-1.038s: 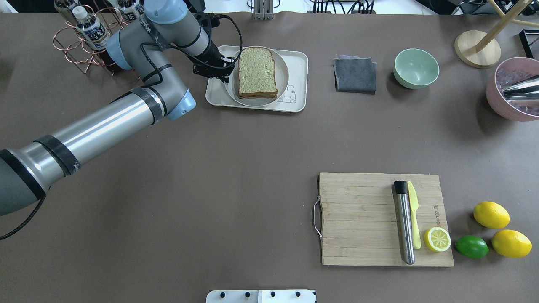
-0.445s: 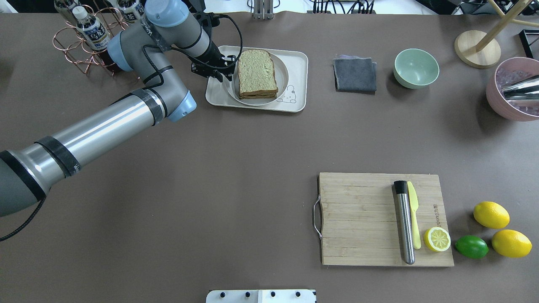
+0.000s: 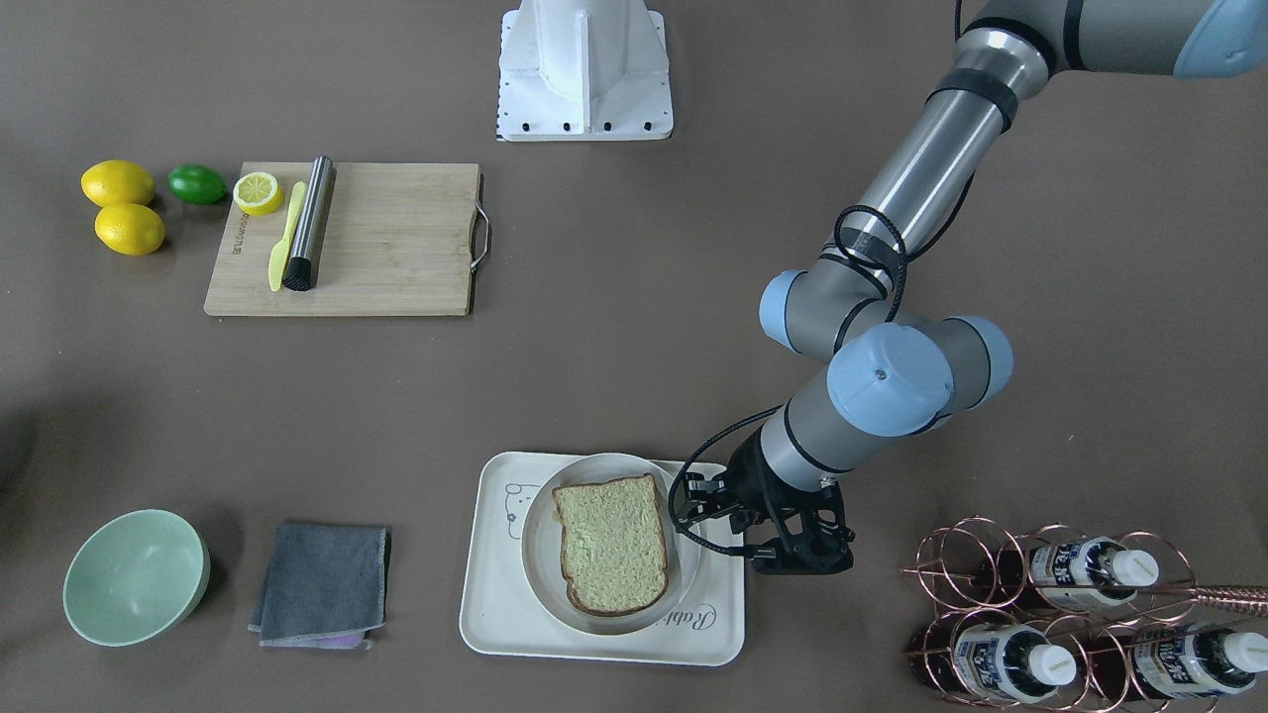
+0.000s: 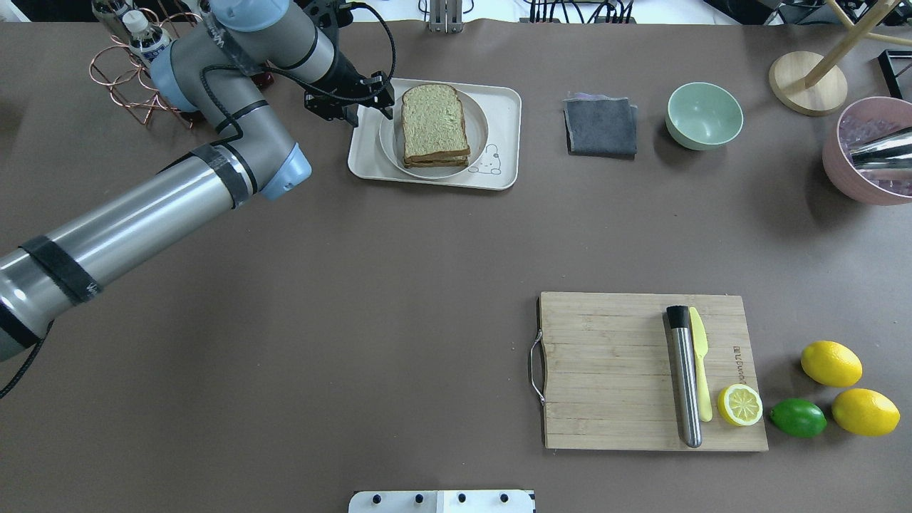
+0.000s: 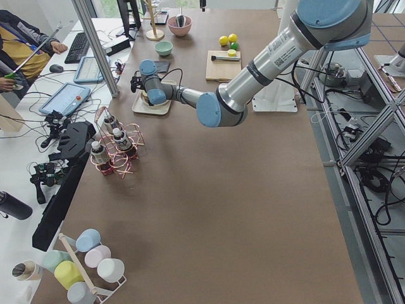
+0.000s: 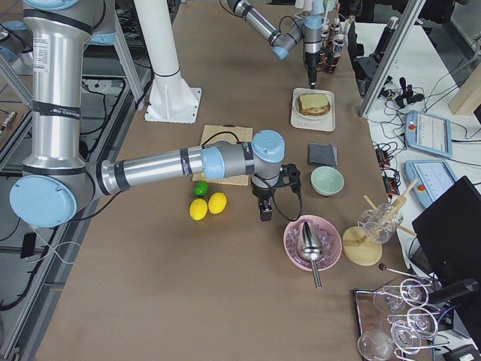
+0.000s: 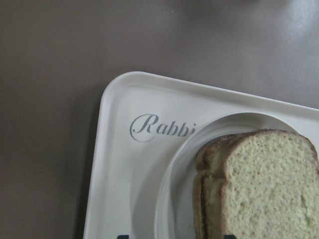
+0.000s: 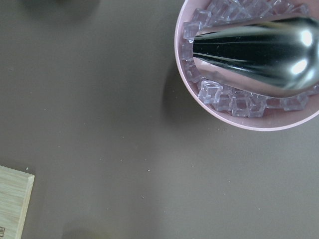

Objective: Make sandwich and place on tray

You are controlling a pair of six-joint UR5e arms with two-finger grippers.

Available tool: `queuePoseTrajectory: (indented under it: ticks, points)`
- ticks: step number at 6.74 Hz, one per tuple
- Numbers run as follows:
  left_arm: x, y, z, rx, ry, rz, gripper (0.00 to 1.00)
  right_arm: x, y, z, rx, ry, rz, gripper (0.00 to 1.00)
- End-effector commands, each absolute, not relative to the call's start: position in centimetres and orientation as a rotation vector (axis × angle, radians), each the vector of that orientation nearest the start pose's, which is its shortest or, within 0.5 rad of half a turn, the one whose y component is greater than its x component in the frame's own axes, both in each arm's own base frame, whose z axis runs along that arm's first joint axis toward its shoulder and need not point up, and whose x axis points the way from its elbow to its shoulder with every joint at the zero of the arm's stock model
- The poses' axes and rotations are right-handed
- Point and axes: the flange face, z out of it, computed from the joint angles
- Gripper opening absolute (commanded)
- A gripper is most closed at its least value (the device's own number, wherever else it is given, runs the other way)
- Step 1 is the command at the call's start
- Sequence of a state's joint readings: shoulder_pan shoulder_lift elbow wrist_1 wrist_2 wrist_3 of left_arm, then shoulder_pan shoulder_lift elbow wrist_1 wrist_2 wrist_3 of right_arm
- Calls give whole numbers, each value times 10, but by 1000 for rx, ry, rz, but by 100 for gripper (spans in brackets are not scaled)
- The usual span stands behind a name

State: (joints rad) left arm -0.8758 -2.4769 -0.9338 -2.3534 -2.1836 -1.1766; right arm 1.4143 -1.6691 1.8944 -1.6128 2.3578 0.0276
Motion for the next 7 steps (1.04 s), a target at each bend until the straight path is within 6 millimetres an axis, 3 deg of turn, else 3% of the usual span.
queuePoseTrajectory:
  ticks: [1,2,3,5,6,7]
  points:
    - [411,-648,280,121,1089,-154,72,-9,-457,547,105,-799,-195,100]
    - [373,-630,301,91,1065,-144,72,-8,-458,547,108,-791,-197,100]
    - [322,-638,317,126,1009,-100,72,-9,-459,548,108,-787,-198,100]
    - [229,-607,351,168,869,57,71,-9,-459,549,106,-785,-197,100]
    - [163,-589,389,190,800,139,72,-8,-459,551,105,-783,-199,100]
    - [110,-588,424,194,749,195,76,-8,-458,552,104,-783,-200,100]
